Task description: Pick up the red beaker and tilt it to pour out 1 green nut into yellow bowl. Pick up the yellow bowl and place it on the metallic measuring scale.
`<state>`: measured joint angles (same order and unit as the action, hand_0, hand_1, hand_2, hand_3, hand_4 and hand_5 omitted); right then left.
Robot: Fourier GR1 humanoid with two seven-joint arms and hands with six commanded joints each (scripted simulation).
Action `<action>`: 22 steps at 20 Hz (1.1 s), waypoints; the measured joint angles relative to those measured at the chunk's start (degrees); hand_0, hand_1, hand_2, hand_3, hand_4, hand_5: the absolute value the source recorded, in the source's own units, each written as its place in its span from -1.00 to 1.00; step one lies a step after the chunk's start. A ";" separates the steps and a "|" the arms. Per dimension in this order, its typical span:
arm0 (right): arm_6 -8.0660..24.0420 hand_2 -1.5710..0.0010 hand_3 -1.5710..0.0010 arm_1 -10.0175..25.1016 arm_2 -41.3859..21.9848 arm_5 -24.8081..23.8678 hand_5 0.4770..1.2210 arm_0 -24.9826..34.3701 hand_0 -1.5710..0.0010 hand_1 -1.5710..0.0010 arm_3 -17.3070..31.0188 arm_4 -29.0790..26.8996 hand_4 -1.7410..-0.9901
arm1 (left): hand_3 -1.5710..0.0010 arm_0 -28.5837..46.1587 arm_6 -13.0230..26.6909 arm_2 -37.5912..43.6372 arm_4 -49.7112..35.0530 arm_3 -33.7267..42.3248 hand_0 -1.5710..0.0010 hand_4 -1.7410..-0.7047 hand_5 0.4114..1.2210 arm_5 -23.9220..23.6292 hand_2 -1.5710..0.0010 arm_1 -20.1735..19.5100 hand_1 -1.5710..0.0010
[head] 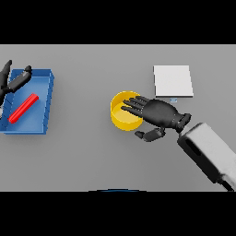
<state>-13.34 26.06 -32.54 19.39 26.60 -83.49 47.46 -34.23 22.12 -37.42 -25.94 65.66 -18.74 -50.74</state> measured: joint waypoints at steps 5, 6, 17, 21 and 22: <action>0.56 1.00 1.00 -1.52 -4.66 3.59 -0.40 5.74 1.00 1.00 6.57 3.59 0.37 | 1.00 1.29 -1.30 0.45 -0.69 0.37 1.00 0.96 -0.32 0.21 1.00 -0.43 1.00; 0.87 1.00 1.00 -1.95 -5.43 3.98 -0.39 6.60 1.00 1.00 7.91 4.28 0.36 | 1.00 1.24 -1.04 0.69 -0.90 0.85 1.00 0.96 -0.32 -0.14 1.00 -0.63 1.00; 2.43 1.00 0.98 -5.69 -8.62 8.80 -0.17 12.17 1.00 1.00 15.63 5.73 0.12 | 1.00 1.76 -2.16 1.18 -1.35 1.41 1.00 0.98 -0.32 0.04 1.00 -1.30 1.00; 2.96 0.60 0.67 -6.45 -8.23 10.05 0.25 12.36 0.31 0.40 16.78 5.10 -0.15 | 1.00 1.89 -1.91 1.37 -1.52 1.46 1.00 0.98 -0.31 0.21 1.00 -1.80 1.00; 2.23 0.39 0.55 -6.01 -8.64 10.12 0.40 12.61 0.05 0.12 16.96 5.43 -0.24 | 1.00 2.06 -2.19 1.40 -1.62 1.80 1.00 0.97 -0.31 0.28 1.00 -1.90 1.00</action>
<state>-11.12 20.06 -41.18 29.51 39.20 -66.53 52.89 -32.17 19.92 -36.02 -27.55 67.46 -18.46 -52.64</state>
